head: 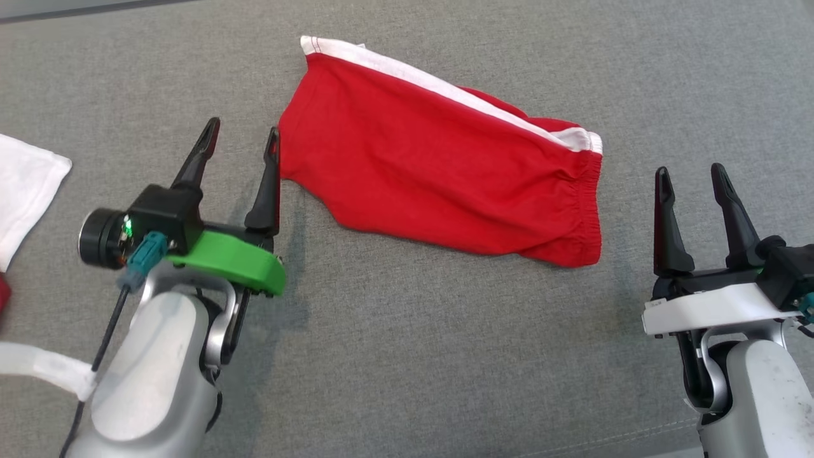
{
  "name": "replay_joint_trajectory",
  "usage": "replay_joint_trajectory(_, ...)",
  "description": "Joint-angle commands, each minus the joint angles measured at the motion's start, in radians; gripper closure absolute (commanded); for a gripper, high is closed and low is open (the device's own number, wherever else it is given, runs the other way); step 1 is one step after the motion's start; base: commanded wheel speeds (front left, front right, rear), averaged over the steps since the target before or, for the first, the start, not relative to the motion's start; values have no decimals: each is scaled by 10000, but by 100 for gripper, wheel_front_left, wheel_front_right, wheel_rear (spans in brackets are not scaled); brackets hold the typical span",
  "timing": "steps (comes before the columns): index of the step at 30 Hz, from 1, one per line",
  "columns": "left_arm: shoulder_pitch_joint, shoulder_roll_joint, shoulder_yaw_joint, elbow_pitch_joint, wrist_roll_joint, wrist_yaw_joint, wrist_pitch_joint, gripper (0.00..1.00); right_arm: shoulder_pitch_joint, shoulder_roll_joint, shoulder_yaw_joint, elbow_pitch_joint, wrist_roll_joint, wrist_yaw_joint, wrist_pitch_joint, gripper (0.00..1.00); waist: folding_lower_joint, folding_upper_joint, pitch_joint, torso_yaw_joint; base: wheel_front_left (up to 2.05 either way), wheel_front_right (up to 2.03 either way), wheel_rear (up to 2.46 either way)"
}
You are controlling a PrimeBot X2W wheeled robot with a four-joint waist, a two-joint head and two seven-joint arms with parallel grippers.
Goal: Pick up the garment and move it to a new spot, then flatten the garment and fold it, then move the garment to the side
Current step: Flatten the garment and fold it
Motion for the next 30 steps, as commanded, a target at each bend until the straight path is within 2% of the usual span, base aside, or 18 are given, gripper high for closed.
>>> replay_joint_trajectory(1, -450, 78, -94, 228, 31, -210, 158, 0, -140, 7, 56, -24, 40, -11, 1, 0, 1, 0, 161, -136, 0, 0, 0)
replay_joint_trajectory(11, -2228, -158, -394, 3310, -525, -1249, 1027, 0, -605, 197, 411, 327, 297, -11, -213, 0, 1, 0, 736, -866, 0, 0, 0)
replay_joint_trajectory(15, -2614, -118, -396, 4468, -623, -1256, 1311, 0, -623, 237, 399, 524, 330, -11, -277, 0, 1, 0, 796, -1001, 0, 0, 0)
replay_joint_trajectory(18, -2821, -295, -380, 5325, -805, -1265, 1618, 0, -540, 264, 232, 609, 386, -11, -314, 0, 1, 0, 801, -951, 0, 0, 0)
replay_joint_trajectory(19, -2843, -320, -385, 5500, -828, -1311, 1727, 11, -522, 269, 212, 617, 380, -11, -325, 0, 1, 0, 803, -931, 0, 0, 0)
replay_joint_trajectory(20, -2893, -378, -390, 5641, -942, -1403, 1768, 56, -507, 273, 204, 629, 381, -11, -333, 0, 1, 0, 804, -909, 0, 0, 0)
replay_joint_trajectory(21, -2893, -378, -390, 5641, -942, -1403, 1768, 56, -507, 273, 204, 629, 381, -11, -333, 0, 1, 0, 804, -909, 0, 0, 0)
replay_joint_trajectory(22, -2935, -430, -370, 5734, -1072, -1493, 1747, 100, -500, 274, 210, 640, 380, -11, -340, 0, 1, 0, 800, -890, 0, 0, 0)
replay_joint_trajectory(30, -2853, -459, -276, 6232, -1574, -1787, 1083, 100, -635, 281, 283, 730, 262, -11, -360, 0, 1, 0, 698, -771, 0, 0, 0)
